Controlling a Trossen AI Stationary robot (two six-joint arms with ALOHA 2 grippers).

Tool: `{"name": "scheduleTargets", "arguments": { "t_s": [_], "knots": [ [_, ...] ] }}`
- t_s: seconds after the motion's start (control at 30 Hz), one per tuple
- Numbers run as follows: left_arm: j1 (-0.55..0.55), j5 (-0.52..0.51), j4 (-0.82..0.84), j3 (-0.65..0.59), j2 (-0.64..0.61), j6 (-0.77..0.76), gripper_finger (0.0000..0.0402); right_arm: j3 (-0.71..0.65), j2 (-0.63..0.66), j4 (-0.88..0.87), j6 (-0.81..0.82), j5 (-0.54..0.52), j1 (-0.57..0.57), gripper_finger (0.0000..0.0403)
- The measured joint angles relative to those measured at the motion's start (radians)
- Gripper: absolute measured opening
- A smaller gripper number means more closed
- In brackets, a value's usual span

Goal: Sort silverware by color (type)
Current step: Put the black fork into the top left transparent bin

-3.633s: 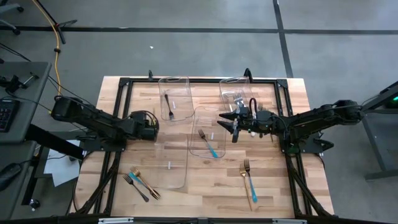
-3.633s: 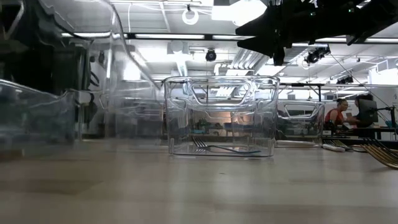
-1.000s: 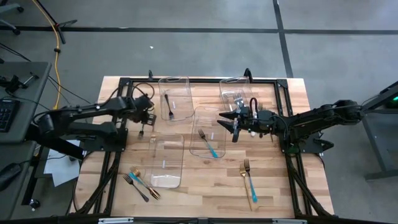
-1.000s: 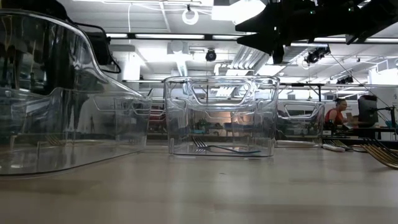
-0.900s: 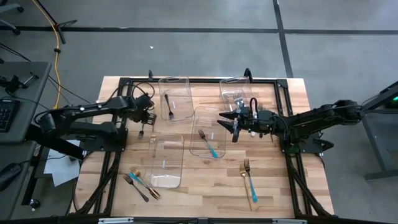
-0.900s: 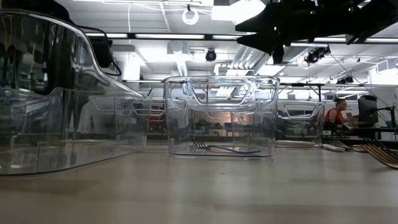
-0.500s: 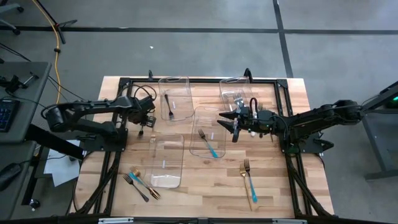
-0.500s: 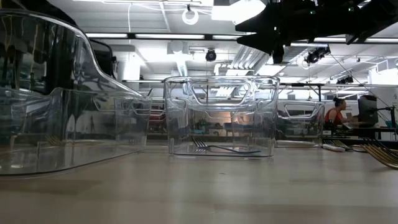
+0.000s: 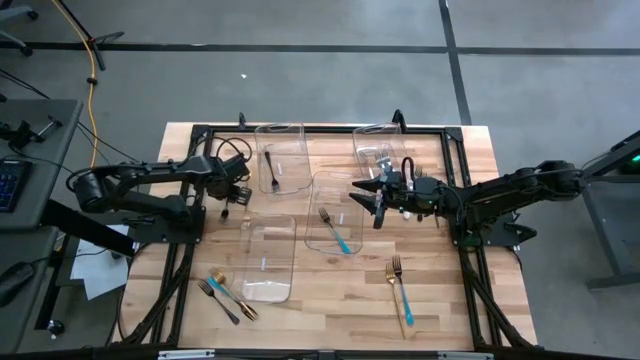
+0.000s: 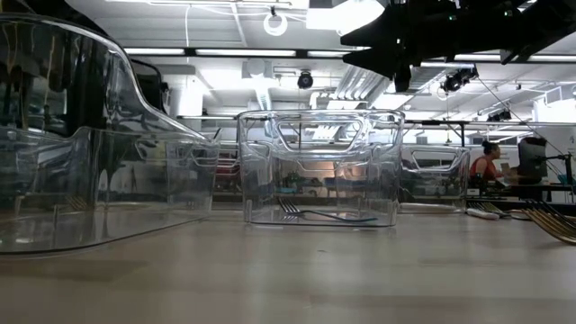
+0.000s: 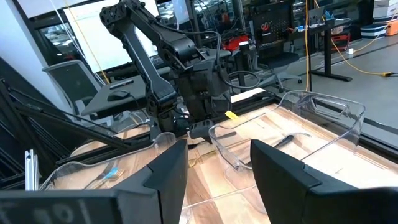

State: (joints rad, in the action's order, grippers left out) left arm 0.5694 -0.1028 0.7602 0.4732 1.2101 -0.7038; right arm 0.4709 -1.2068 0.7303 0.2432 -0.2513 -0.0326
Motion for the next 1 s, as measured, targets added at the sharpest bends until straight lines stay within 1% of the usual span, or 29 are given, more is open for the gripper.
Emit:
{"name": "scheduleTargets", "arguments": {
  "t_s": [0.2,0.3,0.43,0.6,0.63,0.8,1.0],
  "knots": [
    [0.000,0.022,0.022,-0.003,0.025,-0.003,0.0110,0.000,0.000,0.000,0.003,0.000,0.000,0.0171],
    [0.000,0.029,0.032,-0.001,0.046,-0.004,0.0101,0.000,0.000,0.000,0.010,0.000,0.000,0.0171],
    [0.000,0.046,0.031,0.003,0.066,-0.001,0.0071,0.000,0.000,0.000,0.010,0.000,0.000,0.0171],
    [-0.002,0.042,0.037,0.003,0.069,0.018,0.0015,0.000,0.000,0.000,0.010,0.000,0.000,0.0171],
    [-0.002,0.037,0.037,0.003,0.069,0.017,0.0009,0.000,0.000,0.000,0.010,0.000,0.000,0.0171],
    [-0.013,0.017,0.038,0.003,0.070,0.011,0.0006,0.000,0.000,0.000,0.010,0.000,0.000,0.0171],
    [-0.079,-0.051,0.046,0.007,0.067,-0.014,0.0003,0.000,0.000,0.000,0.010,0.000,0.000,0.0171]
  ]
}}
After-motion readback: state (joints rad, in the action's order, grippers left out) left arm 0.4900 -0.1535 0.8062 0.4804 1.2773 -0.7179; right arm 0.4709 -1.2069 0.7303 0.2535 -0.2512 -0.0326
